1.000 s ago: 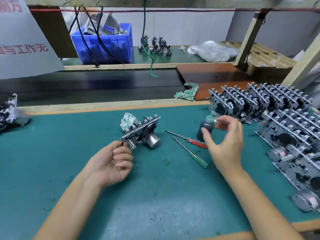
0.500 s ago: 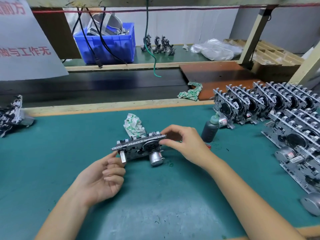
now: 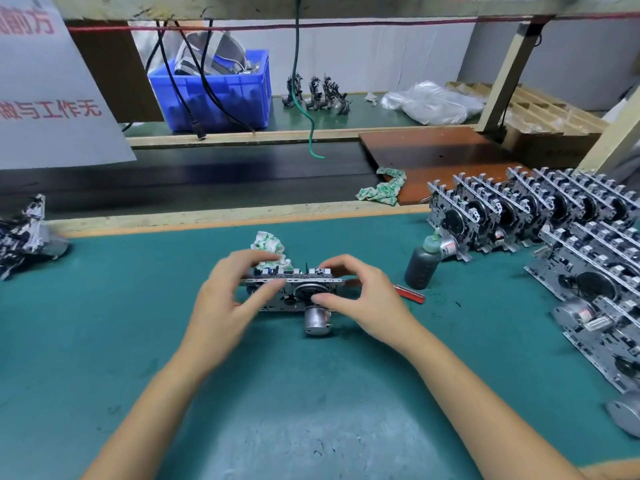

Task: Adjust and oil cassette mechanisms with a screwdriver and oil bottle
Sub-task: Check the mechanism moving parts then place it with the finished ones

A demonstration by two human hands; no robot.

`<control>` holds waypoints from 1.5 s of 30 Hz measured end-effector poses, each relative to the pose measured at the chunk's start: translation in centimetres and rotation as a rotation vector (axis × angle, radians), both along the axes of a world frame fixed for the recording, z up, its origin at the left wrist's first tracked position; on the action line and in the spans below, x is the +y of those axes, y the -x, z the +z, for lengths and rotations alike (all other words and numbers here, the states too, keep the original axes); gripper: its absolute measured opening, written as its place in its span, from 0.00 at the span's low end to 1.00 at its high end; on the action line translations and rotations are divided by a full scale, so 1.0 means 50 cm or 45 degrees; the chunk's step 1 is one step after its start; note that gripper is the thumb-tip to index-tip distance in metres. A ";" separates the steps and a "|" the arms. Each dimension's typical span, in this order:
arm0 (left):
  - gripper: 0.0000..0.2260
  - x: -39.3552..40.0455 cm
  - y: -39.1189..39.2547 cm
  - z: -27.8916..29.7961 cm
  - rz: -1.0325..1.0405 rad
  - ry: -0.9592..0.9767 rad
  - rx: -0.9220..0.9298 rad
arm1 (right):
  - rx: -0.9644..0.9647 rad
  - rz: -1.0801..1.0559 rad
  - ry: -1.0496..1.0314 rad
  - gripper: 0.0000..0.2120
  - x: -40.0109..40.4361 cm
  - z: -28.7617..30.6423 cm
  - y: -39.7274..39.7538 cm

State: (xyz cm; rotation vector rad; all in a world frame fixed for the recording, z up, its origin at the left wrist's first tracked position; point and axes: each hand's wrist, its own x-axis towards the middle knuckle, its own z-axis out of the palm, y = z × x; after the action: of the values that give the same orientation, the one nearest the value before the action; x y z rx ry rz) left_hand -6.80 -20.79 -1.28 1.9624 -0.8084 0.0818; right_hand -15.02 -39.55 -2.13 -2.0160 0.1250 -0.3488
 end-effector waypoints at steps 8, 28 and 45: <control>0.08 -0.038 0.017 0.016 -0.100 -0.107 -0.318 | 0.013 0.082 -0.158 0.14 -0.047 -0.007 0.035; 0.05 -0.077 0.011 0.036 -0.324 0.132 0.010 | 0.088 0.138 -0.427 0.14 -0.045 -0.013 0.012; 0.07 -0.082 0.010 0.021 -0.255 0.228 0.135 | -0.024 -0.190 0.703 0.20 -0.053 -0.024 0.065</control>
State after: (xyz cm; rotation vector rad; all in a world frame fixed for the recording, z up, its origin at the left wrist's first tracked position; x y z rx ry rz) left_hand -7.30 -24.88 -0.22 1.6950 -0.8918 -0.0664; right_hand -18.27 -42.19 -3.33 -2.5545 0.1831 -0.5409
